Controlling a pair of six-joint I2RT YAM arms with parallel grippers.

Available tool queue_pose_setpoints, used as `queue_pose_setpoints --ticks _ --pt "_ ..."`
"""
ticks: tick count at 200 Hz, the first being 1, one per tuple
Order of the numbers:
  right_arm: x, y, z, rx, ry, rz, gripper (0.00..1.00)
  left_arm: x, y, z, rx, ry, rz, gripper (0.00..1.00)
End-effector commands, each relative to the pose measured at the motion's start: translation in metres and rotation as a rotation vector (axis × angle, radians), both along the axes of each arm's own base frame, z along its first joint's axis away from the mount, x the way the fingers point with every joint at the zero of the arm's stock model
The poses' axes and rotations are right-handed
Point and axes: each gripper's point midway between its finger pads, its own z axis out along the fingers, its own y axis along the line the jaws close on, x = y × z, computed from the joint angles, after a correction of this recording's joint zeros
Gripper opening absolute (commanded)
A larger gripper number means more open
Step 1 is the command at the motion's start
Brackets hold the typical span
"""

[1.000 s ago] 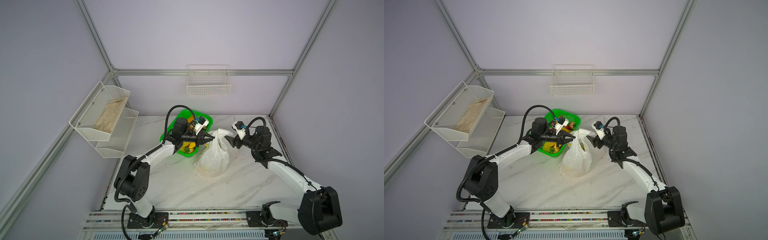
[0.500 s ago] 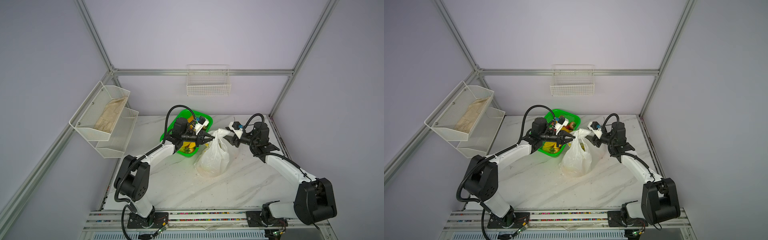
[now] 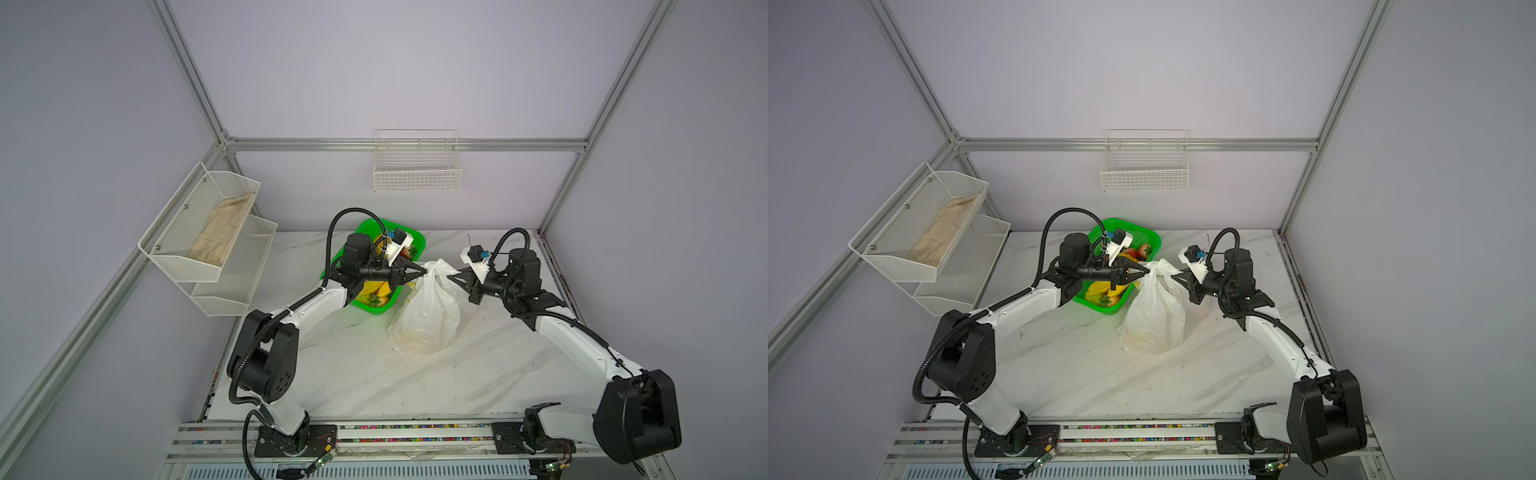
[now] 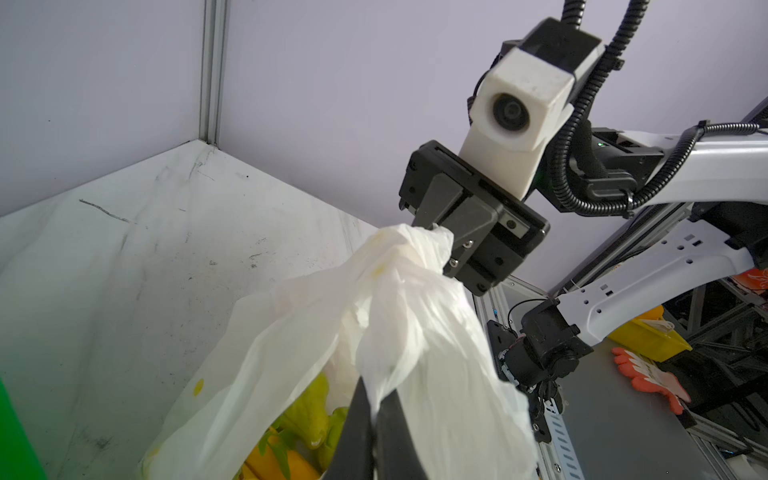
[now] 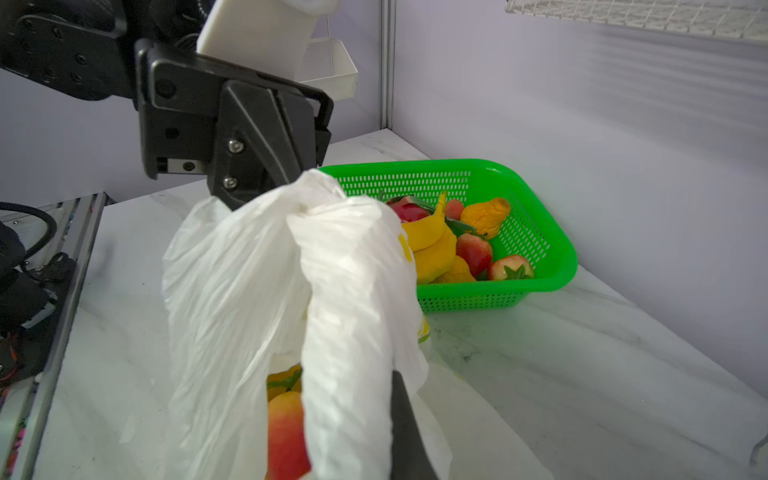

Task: Place the fake fruits into the plastic bag and tie a complex knot
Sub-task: 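Open the right gripper and move it back toward the bag top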

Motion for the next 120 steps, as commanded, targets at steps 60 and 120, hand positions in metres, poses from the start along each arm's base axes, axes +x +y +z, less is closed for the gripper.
queue_pose_setpoints --ticks 60,120 --pt "-0.029 0.002 -0.018 0.169 0.328 -0.008 0.0 0.053 -0.011 0.032 -0.051 -0.013 0.106 0.0" --pt "-0.027 0.009 -0.018 0.176 0.316 0.047 0.12 0.055 -0.025 0.012 -0.013 0.023 0.097 0.0"
